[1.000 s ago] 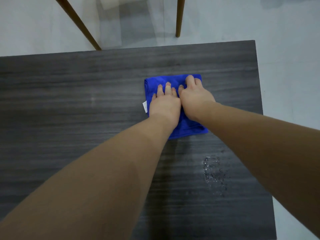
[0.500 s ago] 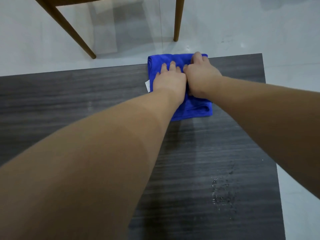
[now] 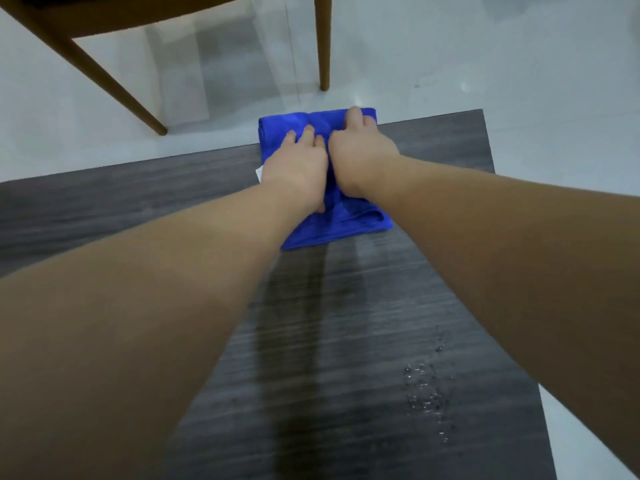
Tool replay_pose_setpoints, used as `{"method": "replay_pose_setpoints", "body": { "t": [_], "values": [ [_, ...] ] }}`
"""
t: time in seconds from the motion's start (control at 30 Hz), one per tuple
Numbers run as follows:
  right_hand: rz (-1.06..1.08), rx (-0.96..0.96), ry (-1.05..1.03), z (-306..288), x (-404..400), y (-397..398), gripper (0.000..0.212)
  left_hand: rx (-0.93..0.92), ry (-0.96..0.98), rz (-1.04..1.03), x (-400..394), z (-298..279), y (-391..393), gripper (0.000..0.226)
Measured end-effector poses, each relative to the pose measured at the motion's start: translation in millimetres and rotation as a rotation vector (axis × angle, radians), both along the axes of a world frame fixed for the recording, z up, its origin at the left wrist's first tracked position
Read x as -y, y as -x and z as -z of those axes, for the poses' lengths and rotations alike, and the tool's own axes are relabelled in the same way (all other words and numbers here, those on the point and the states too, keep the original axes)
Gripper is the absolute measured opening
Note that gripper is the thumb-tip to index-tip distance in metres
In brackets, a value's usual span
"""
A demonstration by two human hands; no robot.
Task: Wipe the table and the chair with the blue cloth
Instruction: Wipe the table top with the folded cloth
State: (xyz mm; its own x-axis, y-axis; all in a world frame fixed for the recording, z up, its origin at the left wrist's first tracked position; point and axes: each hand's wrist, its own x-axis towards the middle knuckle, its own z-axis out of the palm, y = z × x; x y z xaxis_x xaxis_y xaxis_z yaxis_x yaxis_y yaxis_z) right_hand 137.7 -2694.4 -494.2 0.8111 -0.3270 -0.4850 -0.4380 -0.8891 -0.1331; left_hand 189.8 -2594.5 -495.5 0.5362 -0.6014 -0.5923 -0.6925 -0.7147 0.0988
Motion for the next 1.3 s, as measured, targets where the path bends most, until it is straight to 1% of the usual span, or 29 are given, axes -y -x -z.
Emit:
{"method": "replay_pose_setpoints", "body": {
  "t": [0.07, 0.13, 0.2, 0.3, 0.4, 0.47, 0.5, 0.6, 0.63, 0.73, 0.9, 0.97, 1.07, 1.3],
  "values": [
    [-0.003, 0.017, -0.009, 2, 3, 3, 0.043, 0.011, -0.021, 0.029, -1, -1, 0, 0.115],
    [-0.025, 0.019, 0.006, 7, 12, 11, 0.046, 0.036, -0.016, 0.046, 3, -3, 5, 0.108],
    [-0.06, -0.012, 0.04, 9, 26, 20, 0.047, 0.045, 0.009, 0.065, 13, -2, 16, 0.103],
    [-0.132, -0.078, 0.115, 8, 47, 27, 0.05, 0.042, 0.038, 0.066, 35, 0, 31, 0.103],
    [-0.191, -0.123, 0.165, 3, 55, 31, 0.048, 0.017, 0.017, 0.058, 49, -2, 36, 0.105],
    [-0.234, -0.125, 0.183, -2, 55, 31, 0.046, 0.032, -0.007, 0.078, 51, -4, 34, 0.102],
    [-0.26, -0.122, 0.183, -3, 56, 31, 0.052, 0.049, -0.011, 0.102, 50, -5, 34, 0.102],
    [-0.292, -0.168, 0.136, -8, 58, 35, 0.093, 0.068, -0.009, 0.174, 47, -9, 35, 0.108],
    [-0.301, -0.181, 0.125, -10, 56, 36, 0.098, 0.063, -0.014, 0.189, 45, -10, 35, 0.112],
    [-0.315, -0.216, 0.14, -12, 52, 40, 0.1, 0.033, -0.058, 0.186, 42, -10, 34, 0.12],
    [-0.307, -0.269, 0.12, -18, 45, 51, 0.11, 0.052, -0.095, 0.236, 39, -18, 52, 0.117],
    [-0.33, -0.294, 0.128, -19, 41, 61, 0.11, 0.06, -0.095, 0.243, 35, -16, 61, 0.119],
    [-0.302, -0.315, 0.117, -21, 34, 74, 0.119, 0.053, -0.121, 0.24, 30, -11, 72, 0.124],
    [-0.319, -0.279, 0.136, -25, 19, 107, 0.113, 0.03, -0.118, 0.23, 17, -8, 99, 0.128]
  ]
}}
